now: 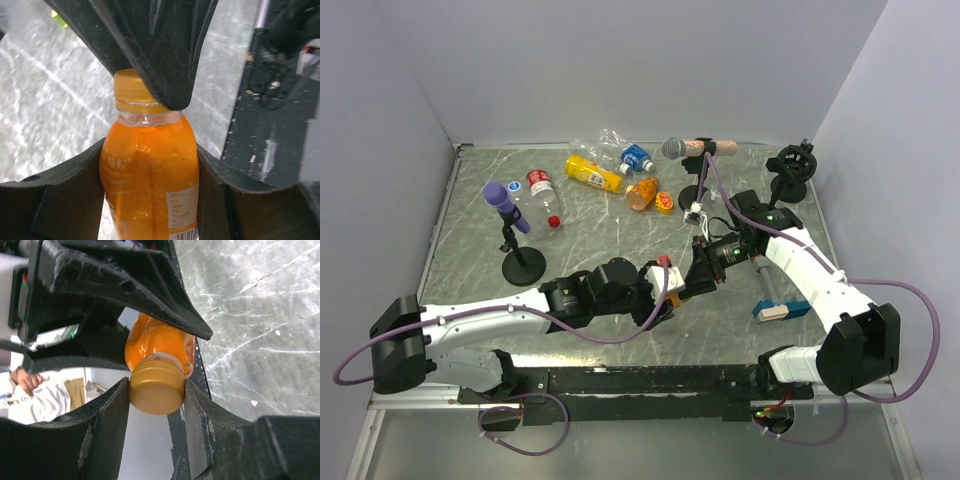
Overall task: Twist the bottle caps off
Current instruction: Unscrew the bottle cap from the plastic bottle.
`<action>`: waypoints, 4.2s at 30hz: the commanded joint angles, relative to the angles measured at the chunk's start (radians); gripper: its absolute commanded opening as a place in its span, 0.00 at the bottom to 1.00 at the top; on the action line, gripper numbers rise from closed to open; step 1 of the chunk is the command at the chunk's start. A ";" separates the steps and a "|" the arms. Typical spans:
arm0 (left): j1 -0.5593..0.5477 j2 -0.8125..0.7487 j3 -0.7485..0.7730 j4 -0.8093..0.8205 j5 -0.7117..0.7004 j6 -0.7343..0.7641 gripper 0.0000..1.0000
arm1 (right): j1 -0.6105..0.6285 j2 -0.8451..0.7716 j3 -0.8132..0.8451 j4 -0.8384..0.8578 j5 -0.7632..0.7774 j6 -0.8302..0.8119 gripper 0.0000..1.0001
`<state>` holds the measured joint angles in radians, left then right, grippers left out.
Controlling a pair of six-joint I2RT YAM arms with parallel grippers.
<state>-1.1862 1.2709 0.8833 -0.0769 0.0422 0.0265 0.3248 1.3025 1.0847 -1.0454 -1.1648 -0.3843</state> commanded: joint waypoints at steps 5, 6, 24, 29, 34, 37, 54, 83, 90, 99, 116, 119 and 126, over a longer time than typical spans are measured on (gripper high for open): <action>0.115 -0.082 -0.044 0.098 0.444 -0.076 0.33 | 0.040 0.023 0.109 -0.173 -0.087 -0.410 0.00; 0.128 -0.082 -0.043 0.100 0.491 -0.079 0.33 | 0.054 0.009 0.100 -0.147 -0.061 -0.416 0.00; 0.212 -0.004 -0.026 0.078 0.582 -0.048 0.28 | 0.161 -0.273 -0.075 0.240 0.246 -0.685 0.01; 0.212 -0.010 -0.024 0.037 0.532 -0.039 0.28 | 0.161 -0.240 -0.063 0.231 0.237 -0.605 0.08; 0.209 -0.036 -0.027 0.008 0.437 -0.039 0.28 | 0.160 -0.256 -0.026 0.259 0.246 -0.392 0.60; 0.186 -0.060 -0.029 0.002 0.354 -0.042 0.28 | 0.151 -0.253 0.062 0.210 0.243 -0.285 0.89; -0.047 -0.113 -0.041 0.069 -0.173 -0.056 0.28 | -0.016 -0.102 0.064 0.079 0.070 0.208 0.98; -0.046 -0.090 -0.043 0.140 -0.162 -0.042 0.29 | 0.016 -0.031 0.083 0.058 -0.013 0.130 0.21; 0.089 -0.131 -0.095 0.192 0.193 -0.100 0.27 | 0.040 -0.028 0.112 -0.004 -0.021 -0.046 0.17; 0.313 -0.079 -0.109 0.215 0.704 -0.154 0.27 | 0.141 -0.066 0.098 0.041 0.049 -0.287 0.12; 0.384 0.047 -0.020 0.078 0.690 0.003 0.26 | 0.191 -0.169 0.000 0.246 0.208 -0.500 0.22; 0.372 0.039 -0.023 0.078 0.650 0.010 0.26 | 0.188 -0.171 0.001 0.275 0.228 -0.438 0.27; 0.338 0.018 -0.027 0.037 0.546 0.029 0.26 | 0.188 -0.150 0.115 0.225 0.226 -0.337 0.62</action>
<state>-0.8322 1.3128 0.8288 0.0059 0.7090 0.0410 0.5079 1.1614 1.0985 -0.8417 -0.9279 -0.8005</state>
